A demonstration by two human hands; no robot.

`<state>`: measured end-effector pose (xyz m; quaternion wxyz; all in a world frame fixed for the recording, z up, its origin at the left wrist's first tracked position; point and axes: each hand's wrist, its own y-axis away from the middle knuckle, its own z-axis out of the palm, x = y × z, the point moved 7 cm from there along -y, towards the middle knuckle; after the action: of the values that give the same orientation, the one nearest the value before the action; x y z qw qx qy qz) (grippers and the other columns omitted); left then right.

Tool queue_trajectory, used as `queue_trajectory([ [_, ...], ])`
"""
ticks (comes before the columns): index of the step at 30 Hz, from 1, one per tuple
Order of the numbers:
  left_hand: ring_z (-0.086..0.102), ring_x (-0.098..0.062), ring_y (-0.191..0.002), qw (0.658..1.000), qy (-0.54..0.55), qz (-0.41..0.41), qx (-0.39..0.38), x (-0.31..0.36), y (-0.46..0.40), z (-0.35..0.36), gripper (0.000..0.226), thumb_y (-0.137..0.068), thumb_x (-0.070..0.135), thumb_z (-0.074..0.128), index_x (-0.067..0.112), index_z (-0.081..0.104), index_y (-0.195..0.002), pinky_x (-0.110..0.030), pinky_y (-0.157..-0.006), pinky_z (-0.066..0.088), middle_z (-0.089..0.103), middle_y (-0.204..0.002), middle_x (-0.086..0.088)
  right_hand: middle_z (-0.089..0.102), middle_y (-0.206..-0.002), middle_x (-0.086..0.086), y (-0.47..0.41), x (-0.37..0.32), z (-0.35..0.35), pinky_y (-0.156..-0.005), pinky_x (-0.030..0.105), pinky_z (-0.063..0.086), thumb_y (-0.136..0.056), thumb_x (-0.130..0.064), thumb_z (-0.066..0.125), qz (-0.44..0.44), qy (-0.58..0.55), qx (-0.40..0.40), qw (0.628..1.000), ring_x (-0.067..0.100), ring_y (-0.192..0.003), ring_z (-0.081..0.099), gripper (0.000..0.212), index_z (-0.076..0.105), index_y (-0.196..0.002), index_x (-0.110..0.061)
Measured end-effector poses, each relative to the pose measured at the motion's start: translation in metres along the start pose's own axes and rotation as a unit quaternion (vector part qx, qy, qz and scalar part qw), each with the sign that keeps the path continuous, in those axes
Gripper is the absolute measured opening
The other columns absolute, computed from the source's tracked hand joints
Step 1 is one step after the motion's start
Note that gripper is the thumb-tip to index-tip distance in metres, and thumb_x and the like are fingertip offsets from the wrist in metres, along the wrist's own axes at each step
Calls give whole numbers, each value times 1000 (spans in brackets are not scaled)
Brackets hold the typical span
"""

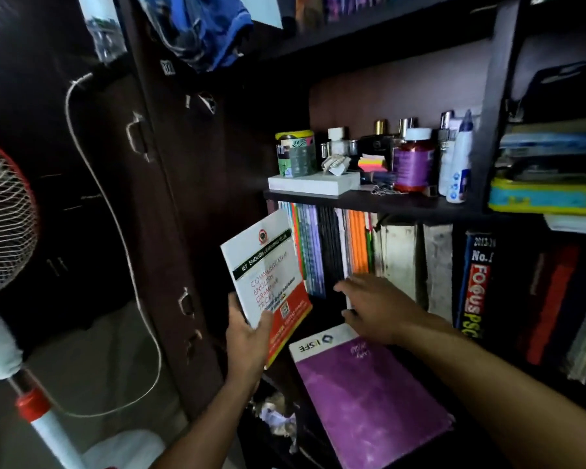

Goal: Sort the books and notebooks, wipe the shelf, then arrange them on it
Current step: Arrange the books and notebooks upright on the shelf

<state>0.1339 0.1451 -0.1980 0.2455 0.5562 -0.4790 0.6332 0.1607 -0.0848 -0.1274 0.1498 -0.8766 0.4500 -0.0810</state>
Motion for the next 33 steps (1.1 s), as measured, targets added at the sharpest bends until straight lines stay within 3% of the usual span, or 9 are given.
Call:
queue_trajectory([
  [2, 71, -8, -102, 999, -15, -28, -19, -20, -6, 11, 41, -93, 27, 73, 23, 60, -131, -34, -89, 56, 73, -112, 12, 49, -144, 10, -15, -2, 10, -121, 43, 19, -97, -27, 51, -28, 113, -34, 993, 28, -142, 35, 46, 49, -140, -12],
  [5, 73, -21, -97, 996, -54, -50, -40, -34, -9, 21, 61, -84, 59, 61, 14, 67, -126, -38, -84, 59, 75, -108, -1, 49, -147, 18, -22, 9, 19, -123, 54, 1, -94, -24, 54, -72, 252, -39, 964, 37, -148, 29, 48, 54, -139, -8],
  [8, 72, -16, -89, 995, -65, -31, -74, -38, -10, 26, 57, -87, 56, 58, 13, 66, -123, -29, -72, 56, 75, -105, -1, 47, -150, 20, -26, 23, 14, -122, 63, 5, -99, -34, 44, -85, 358, -49, 929, 38, -148, 30, 49, 55, -140, -8],
  [12, 71, -4, -92, 989, -65, -15, -130, -31, 4, 36, 40, -94, 45, 60, 20, 65, -125, -19, -73, 56, 74, -107, 8, 27, -162, 19, -22, 33, 11, -120, 67, 5, -102, -33, 37, -94, 432, -70, 894, 36, -153, 18, 57, 36, -154, -10],
  [15, 73, 1, -82, 983, -56, -41, -169, -27, 19, 52, 32, -88, 51, 60, 30, 64, -112, -12, -64, 54, 74, -94, 15, 6, -168, 20, -20, 36, 13, -121, 64, 0, -103, -38, 38, -80, 465, -91, 877, 36, -155, 6, 68, 16, -160, -8],
  [19, 71, 2, -68, 980, -49, -67, -178, -27, 28, 62, 18, -96, 38, 63, 23, 63, -106, -10, -52, 49, 73, -84, 8, -1, -168, 20, -15, 44, 17, -120, 68, -2, -102, -46, 40, -65, 496, -92, 861, 36, -155, -2, 77, 8, -161, -8],
  [24, 67, -7, -90, 991, -75, -16, -114, -12, 16, 55, 54, -93, 48, 57, 10, 63, -131, -13, -67, 48, 68, -104, 5, -9, -167, 22, -2, 52, 22, -118, 69, -4, -101, -44, 38, -47, 497, -81, 863, 37, -155, -8, 81, 0, -160, -4],
  [28, 54, 15, -79, 983, -118, 43, -137, 0, 25, 61, 47, -99, 42, 53, 12, 61, -135, 1, -63, 41, 58, -92, 20, -12, -167, 22, -1, 61, 28, -118, 67, -6, -100, -47, 40, -47, 480, -66, 874, 37, -154, -12, 84, -1, -161, -6],
  [33, 66, 2, -91, 977, -132, 57, -160, 0, 28, 63, 40, -99, 45, 52, 25, 61, -133, -10, -75, 53, 64, -101, 16, 2, -168, 19, 5, 63, 26, -119, 65, -5, -97, -46, 46, -55, 448, -36, 892, 34, -156, -3, 83, 9, -161, -8],
])
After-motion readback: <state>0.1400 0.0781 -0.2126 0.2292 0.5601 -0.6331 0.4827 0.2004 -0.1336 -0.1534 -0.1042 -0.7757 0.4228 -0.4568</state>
